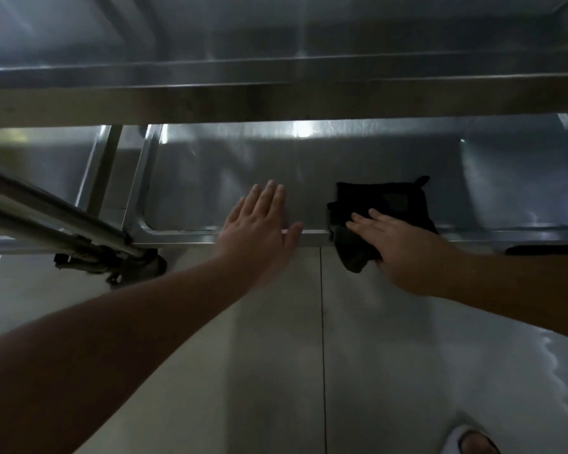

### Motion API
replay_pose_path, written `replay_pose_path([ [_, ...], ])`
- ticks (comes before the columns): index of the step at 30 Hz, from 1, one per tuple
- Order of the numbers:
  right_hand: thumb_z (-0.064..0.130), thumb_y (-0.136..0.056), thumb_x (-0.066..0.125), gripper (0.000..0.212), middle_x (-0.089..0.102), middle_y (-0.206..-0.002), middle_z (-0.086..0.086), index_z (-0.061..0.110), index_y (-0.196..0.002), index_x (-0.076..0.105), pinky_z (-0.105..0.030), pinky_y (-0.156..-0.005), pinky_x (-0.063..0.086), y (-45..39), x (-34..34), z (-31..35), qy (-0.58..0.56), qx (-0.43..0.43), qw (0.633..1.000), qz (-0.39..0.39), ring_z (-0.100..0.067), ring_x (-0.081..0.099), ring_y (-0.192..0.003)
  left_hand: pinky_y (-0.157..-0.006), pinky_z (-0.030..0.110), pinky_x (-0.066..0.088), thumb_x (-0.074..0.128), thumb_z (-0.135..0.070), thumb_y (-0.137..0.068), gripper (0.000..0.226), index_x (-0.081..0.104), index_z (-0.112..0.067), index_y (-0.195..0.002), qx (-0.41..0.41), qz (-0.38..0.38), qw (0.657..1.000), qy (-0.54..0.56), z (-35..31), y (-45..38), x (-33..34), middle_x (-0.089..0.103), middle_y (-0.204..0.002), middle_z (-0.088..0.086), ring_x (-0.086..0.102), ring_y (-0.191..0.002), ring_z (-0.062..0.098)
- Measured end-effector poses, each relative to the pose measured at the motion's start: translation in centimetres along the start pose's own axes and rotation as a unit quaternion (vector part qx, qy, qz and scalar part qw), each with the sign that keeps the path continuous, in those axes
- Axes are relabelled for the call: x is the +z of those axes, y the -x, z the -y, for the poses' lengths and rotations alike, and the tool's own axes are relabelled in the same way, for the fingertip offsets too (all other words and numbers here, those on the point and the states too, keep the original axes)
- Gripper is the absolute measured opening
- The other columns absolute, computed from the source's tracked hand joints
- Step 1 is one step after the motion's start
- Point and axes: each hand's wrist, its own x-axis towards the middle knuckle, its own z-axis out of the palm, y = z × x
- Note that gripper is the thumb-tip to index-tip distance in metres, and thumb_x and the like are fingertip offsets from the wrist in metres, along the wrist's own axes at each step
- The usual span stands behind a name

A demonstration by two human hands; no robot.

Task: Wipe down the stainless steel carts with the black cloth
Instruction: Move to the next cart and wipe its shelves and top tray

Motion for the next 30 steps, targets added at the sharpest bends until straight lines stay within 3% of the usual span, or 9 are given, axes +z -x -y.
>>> replay_pose_path([
  [4,0.009,-0.103,0.047,0.069,0.026,-0.17,-0.003,0.029,-0.164,0.022,-0.04,-0.125,0.025,0.0,-3.3,1.8,-0.083,0.117,0.983,0.113,-0.026,0.026,-0.155,-0.129,0.036,-0.002,0.016,-0.061,-0.109,0.077,0.005,-0.017,-0.171,-0.01,0.041,0.999,-0.01,-1.0,2.4,-1.6,0.004,-0.179,0.002,-0.001,-0.164,0.02],
  [7,0.015,-0.104,0.05,0.062,0.043,-0.159,-0.007,0.027,-0.162,0.03,-0.034,-0.109,0.041,0.3,-6.1,4.2,-0.081,0.156,0.968,0.179,-0.031,0.047,-0.137,-0.129,0.041,0.003,0.011,-0.063,-0.107,0.074,0.008,-0.023,-0.17,-0.027,0.097,0.995,0.0,-1.5,5.6,-2.8,0.009,-0.178,0.0,0.001,-0.164,0.022],
  [10,0.015,-0.105,0.052,0.042,0.058,-0.139,-0.009,0.015,-0.147,0.051,-0.03,-0.094,0.042,1.9,-7.8,7.2,-0.063,0.164,0.951,0.255,-0.028,0.056,-0.125,-0.13,0.047,0.012,0.021,-0.063,-0.108,0.072,0.011,-0.026,-0.169,-0.057,0.152,0.987,0.009,-2.3,9.0,-4.5,0.014,-0.177,0.001,0.008,-0.164,0.025],
  [12,0.015,-0.104,0.051,0.028,0.064,-0.126,-0.01,0.013,-0.13,0.061,-0.036,-0.099,0.048,3.9,-8.5,9.3,-0.06,0.162,0.939,0.298,-0.029,0.06,-0.117,-0.129,0.047,0.014,0.033,-0.059,-0.108,0.072,0.012,-0.026,-0.169,-0.081,0.194,0.977,0.013,-2.9,11.3,-6.3,0.014,-0.177,0.0,0.01,-0.164,0.026],
  [15,0.02,-0.103,0.049,0.02,0.065,-0.106,-0.006,0.021,-0.119,0.061,-0.035,-0.077,0.052,8.1,-10.0,13.2,-0.055,0.172,0.926,0.331,-0.023,0.062,-0.092,-0.126,0.048,0.025,0.046,-0.052,-0.105,0.07,0.023,-0.026,-0.166,-0.115,0.237,0.964,0.028,-4.0,15.6,-10.2,0.026,-0.174,0.0,0.025,-0.16,0.026],
  [18,0.018,-0.102,0.046,0.023,0.057,-0.094,0.001,0.024,-0.12,0.058,-0.028,-0.061,0.039,11.9,-12.5,18.0,-0.062,0.164,0.907,0.383,-0.014,0.054,-0.079,-0.121,0.049,0.032,0.049,-0.048,-0.103,0.065,0.032,-0.024,-0.161,-0.15,0.275,0.948,0.058,-5.0,20.5,-14.7,0.038,-0.166,0.002,0.036,-0.152,0.027],
  [22,0.007,-0.103,0.046,0.035,0.064,-0.12,-0.011,0.008,-0.135,0.06,-0.02,-0.067,0.039,16.4,-17.1,24.5,-0.074,0.157,0.881,0.439,-0.016,0.049,-0.09,-0.114,0.048,0.038,0.047,-0.043,-0.102,0.06,0.039,-0.023,-0.157,-0.193,0.308,0.927,0.093,-5.8,27.2,-21.9,0.044,-0.16,0.001,0.042,-0.146,0.027],
  [27,0.012,-0.105,0.046,0.037,0.062,-0.131,-0.009,0.019,-0.14,0.056,-0.029,-0.091,0.049,19.5,-25.1,32.5,-0.084,0.168,0.89,0.417,-0.022,0.059,-0.109,-0.109,0.046,0.041,0.047,-0.046,-0.1,0.057,0.042,-0.024,-0.153,-0.232,0.297,0.918,0.127,-5.3,33.5,-31.7,0.051,-0.153,-0.001,0.047,-0.14,0.026],
  [30,0.015,-0.106,0.042,0.04,0.059,-0.137,-0.004,0.022,-0.144,0.052,-0.026,-0.092,0.044,19.9,-30.3,38.1,-0.075,0.14,0.899,0.409,-0.019,0.057,-0.113,-0.109,0.046,0.039,0.044,-0.043,-0.101,0.057,0.041,-0.025,-0.155,-0.253,0.28,0.918,0.123,-3.6,36.1,-37.7,0.05,-0.154,-0.001,0.046,-0.141,0.025],
])
